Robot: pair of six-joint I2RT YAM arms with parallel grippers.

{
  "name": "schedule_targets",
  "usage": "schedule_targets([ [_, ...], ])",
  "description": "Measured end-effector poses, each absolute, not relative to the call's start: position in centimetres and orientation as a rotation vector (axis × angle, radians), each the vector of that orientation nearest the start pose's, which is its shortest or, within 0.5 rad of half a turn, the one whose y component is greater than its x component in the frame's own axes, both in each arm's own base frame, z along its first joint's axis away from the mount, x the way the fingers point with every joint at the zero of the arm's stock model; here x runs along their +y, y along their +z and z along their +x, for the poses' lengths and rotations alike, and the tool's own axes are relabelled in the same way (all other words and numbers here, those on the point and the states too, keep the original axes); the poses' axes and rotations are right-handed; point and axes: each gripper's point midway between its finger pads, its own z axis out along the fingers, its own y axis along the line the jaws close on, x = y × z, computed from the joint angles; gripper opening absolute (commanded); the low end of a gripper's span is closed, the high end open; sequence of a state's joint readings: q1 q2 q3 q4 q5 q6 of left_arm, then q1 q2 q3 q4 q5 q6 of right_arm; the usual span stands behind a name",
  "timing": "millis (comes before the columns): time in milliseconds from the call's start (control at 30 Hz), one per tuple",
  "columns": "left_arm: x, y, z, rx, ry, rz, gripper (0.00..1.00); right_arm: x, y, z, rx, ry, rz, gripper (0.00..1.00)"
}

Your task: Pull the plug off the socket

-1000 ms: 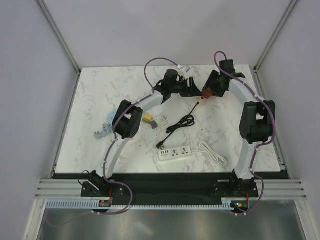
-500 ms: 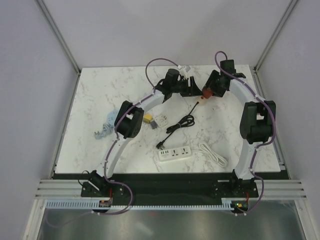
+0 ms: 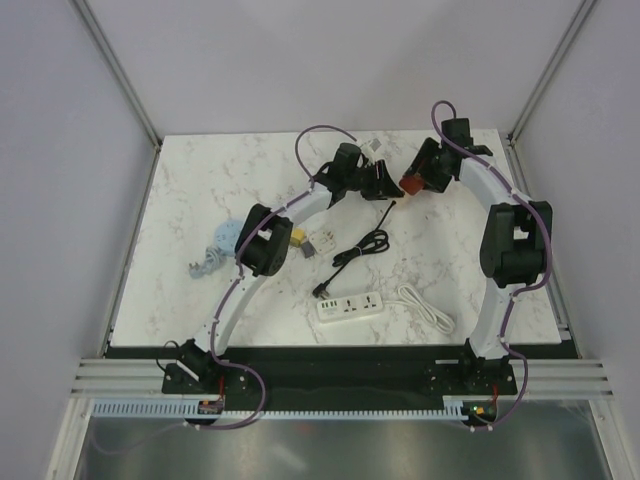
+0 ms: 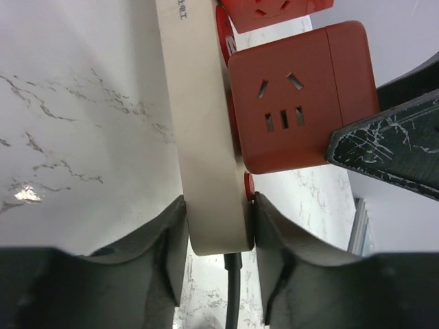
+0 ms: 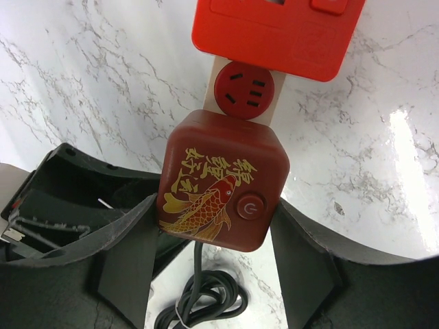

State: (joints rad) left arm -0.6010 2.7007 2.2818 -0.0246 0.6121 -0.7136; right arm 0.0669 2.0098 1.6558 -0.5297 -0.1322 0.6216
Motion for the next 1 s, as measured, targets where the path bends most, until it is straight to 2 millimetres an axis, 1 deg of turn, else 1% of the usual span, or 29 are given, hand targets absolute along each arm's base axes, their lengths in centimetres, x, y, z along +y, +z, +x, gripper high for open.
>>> schedule_targets([
  [67,-48.4,6.5,48.8,2.224,-1.403,0.301,0.32,8.1,11.2,50.7,2.423,0.459,0.635,0.0],
  [133,-48.3,6.4,48.9,2.232,-1.406,0.287,0.14,8.1,10.9,50.5,2.427,0.469,0.65,0.0],
  [167,-48.3,6.3,48.9,2.234,-1.406,0.286,0.03,8.1,10.9,50.6,2.425,0.471,0.648,0.0],
  [300,-48.2,6.2,49.1,2.242,-1.39,0.272,0.02,8.1,10.9,50.7,2.418,0.473,0.646,0.0],
  [433,-48.1,5.7,49.2,2.276,-1.338,0.232,0.02,8.0,10.7,50.6,2.415,0.453,0.645,0.0],
  [533,-48.4,5.7,49.0,2.297,-1.334,0.202,0.02,7.4,11.0,50.3,2.4,0.41,0.651,0.0],
  [633,-48.8,6.2,48.5,2.311,-1.361,0.19,0.02,6.7,11.4,49.6,2.364,0.397,0.666,0.0],
  [733,-49.1,6.7,48.2,2.309,-1.387,0.191,0.02,5.7,11.6,48.8,2.332,0.483,0.731,0.0],
  [833,-49.6,7.0,47.9,2.305,-1.393,0.195,0.02,4.7,11.3,48.3,2.317,0.578,0.813,0.0],
  [933,-49.8,7.0,47.8,2.304,-1.39,0.196,0.02,4.4,11.2,48.0,2.313,0.64,0.845,0.0],
  [1000,-49.8,7.1,47.8,2.302,-1.39,0.196,0.02,4.4,11.2,48.0,2.313,0.641,0.844,0.0],
])
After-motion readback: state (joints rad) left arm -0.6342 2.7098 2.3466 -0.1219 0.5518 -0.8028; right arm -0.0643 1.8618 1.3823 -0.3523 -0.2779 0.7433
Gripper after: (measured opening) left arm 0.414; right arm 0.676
